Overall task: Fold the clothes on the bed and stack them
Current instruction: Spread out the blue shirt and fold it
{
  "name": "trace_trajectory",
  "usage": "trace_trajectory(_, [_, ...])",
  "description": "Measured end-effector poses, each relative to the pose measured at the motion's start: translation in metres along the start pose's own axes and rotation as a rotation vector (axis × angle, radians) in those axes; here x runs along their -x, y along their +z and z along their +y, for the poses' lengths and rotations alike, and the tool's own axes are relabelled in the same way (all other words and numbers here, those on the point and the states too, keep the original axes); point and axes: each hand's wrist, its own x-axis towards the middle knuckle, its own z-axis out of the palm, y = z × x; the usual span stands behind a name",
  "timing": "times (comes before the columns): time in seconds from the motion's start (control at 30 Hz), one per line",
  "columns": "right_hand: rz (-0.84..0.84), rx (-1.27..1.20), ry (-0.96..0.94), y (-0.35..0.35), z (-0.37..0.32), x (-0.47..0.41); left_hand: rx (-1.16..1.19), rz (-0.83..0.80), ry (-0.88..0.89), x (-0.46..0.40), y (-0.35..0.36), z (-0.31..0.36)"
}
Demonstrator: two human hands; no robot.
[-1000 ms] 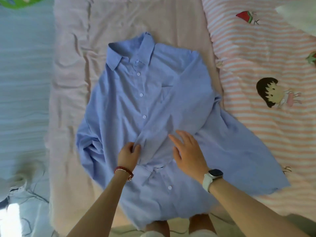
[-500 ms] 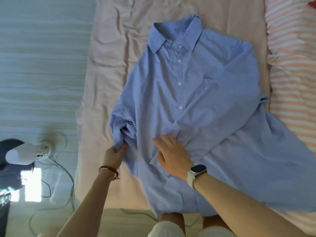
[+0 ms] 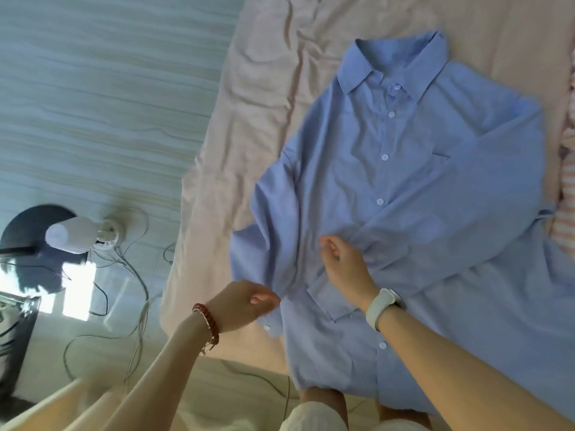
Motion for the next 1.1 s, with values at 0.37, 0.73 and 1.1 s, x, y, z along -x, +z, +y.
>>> trace_trajectory(0.37, [-0.154,0.002,0.079,0.033,-0.02,-0.017,0.312,0.713,-0.083,-0.051,-0.022,-0.022])
trace_trajectory(0.73, [-0.083,-0.167,0.032,0.035,-0.02,-0.006,0.287,0.679,-0.112,0.011,-0.084,-0.01])
trace_trajectory(1.1, [0.157,-0.288,0.041,0.03,-0.015,0.016,0.565,0.656,-0.111,-0.035,-0.052,0.008])
